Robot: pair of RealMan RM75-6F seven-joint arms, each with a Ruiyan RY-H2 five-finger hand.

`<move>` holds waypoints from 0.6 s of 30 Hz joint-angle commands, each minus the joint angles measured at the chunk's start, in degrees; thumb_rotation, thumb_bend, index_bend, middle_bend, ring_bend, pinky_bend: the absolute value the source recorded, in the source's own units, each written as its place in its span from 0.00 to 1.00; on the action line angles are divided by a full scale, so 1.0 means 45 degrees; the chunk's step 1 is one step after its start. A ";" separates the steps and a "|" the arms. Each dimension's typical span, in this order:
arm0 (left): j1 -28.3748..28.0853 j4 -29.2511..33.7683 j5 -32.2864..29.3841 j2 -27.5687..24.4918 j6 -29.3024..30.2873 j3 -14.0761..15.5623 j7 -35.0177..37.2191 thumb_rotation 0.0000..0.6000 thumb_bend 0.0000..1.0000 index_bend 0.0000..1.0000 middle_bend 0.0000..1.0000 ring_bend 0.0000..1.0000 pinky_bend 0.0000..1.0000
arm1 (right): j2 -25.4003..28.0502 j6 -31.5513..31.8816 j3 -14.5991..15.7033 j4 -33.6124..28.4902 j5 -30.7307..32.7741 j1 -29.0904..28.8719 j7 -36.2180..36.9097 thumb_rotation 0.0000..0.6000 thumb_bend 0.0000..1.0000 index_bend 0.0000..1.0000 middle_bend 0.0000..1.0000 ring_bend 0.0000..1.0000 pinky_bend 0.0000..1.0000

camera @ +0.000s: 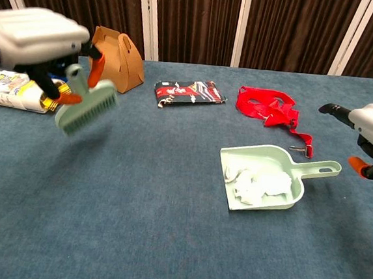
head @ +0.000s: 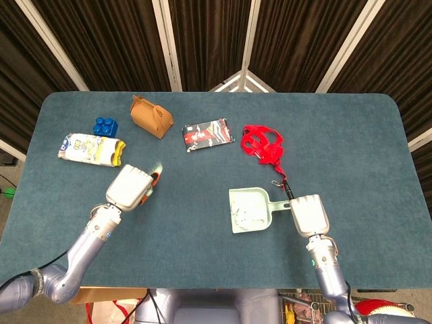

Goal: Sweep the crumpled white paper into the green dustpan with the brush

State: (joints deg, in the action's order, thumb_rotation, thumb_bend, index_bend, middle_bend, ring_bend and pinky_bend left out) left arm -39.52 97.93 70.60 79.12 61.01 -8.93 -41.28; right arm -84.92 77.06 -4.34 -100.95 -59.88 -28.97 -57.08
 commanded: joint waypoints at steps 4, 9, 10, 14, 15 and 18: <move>-0.0423 0.0252 -0.2024 0.0300 -0.0793 0.0911 -0.2490 1.00 0.38 0.50 1.00 1.00 1.00 | 0.0000 -0.0041 0.0020 0.0003 0.0026 0.0011 0.0073 1.00 0.48 0.00 0.84 0.78 0.80; -0.0371 0.0213 -0.2146 0.0803 -0.0301 0.1023 -0.2493 1.00 0.10 0.10 0.93 0.97 1.00 | 0.0028 -0.0059 0.0001 0.0079 0.0031 0.0007 0.0144 1.00 0.48 0.00 0.84 0.78 0.80; -0.0331 0.0221 -0.2086 0.0866 -0.0170 0.0986 -0.2321 1.00 0.05 0.03 0.91 0.95 1.00 | 0.0034 -0.0058 -0.0007 0.0087 0.0039 0.0006 0.0150 1.00 0.48 0.00 0.84 0.78 0.80; -0.0239 0.0299 -0.1503 0.0945 0.0289 0.0812 -0.1517 1.00 0.00 0.00 0.83 0.92 1.00 | 0.0066 -0.0070 -0.0030 0.0075 0.0077 -0.0003 0.0166 1.00 0.48 0.00 0.84 0.78 0.80; -0.0216 0.0335 -0.1337 0.0938 0.0385 0.0790 -0.1342 1.00 0.00 0.00 0.81 0.91 1.00 | 0.0068 -0.0066 -0.0036 0.0064 0.0087 -0.0003 0.0170 1.00 0.48 0.00 0.84 0.78 0.80; -0.0138 0.0544 -0.0861 0.0823 0.0639 0.0712 -0.0755 1.00 0.00 0.00 0.78 0.89 1.00 | 0.0075 -0.0051 -0.0032 0.0017 0.0070 -0.0003 0.0181 1.00 0.48 0.00 0.84 0.78 0.80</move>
State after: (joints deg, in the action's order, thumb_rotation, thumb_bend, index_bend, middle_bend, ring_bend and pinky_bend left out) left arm -40.47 99.73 65.47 83.07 62.99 -5.38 -46.09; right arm -84.60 76.81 -4.50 -100.84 -59.53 -28.98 -56.28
